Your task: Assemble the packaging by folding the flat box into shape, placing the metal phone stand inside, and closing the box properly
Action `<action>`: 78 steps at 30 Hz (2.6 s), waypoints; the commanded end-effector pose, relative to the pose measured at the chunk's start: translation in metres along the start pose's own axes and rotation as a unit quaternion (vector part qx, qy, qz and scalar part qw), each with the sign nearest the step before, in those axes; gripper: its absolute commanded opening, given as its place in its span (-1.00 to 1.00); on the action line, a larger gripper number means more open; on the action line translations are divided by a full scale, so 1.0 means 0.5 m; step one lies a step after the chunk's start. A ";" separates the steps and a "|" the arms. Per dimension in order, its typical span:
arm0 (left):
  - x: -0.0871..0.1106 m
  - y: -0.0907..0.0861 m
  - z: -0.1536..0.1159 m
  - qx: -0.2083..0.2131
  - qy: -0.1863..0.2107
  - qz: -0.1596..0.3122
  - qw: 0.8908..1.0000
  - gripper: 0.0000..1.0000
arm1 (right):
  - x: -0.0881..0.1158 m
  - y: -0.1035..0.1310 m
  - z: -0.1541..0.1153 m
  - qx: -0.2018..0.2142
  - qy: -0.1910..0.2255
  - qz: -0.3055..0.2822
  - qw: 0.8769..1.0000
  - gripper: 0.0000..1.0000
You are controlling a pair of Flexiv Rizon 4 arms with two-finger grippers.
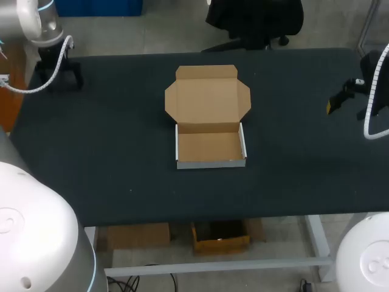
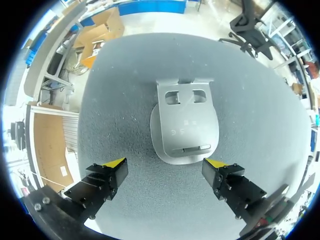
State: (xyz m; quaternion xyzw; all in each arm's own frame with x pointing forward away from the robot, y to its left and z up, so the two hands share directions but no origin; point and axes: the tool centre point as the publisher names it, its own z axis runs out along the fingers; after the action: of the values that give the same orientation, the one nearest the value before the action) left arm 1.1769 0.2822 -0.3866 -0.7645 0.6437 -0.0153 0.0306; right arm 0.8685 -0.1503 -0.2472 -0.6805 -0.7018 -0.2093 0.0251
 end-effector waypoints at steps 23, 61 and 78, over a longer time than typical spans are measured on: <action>0.015 0.048 -0.015 -0.009 0.012 0.012 1.000 1.00 | 0.000 0.001 -0.003 0.003 0.001 0.000 1.000 1.00; 0.024 0.128 -0.042 -0.015 0.009 0.026 1.000 1.00 | 0.000 0.001 -0.003 0.003 0.001 0.000 1.000 1.00; 0.050 0.099 -0.017 -0.008 0.013 0.014 1.000 1.00 | 0.000 0.001 -0.003 0.003 0.001 0.000 1.000 1.00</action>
State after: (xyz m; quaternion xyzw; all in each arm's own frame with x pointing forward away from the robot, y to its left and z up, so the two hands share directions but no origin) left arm 1.1237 0.2500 -0.3720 -0.7535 0.6567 -0.0244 0.0175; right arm 0.8685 -0.1502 -0.2472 -0.6805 -0.7017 -0.2093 0.0250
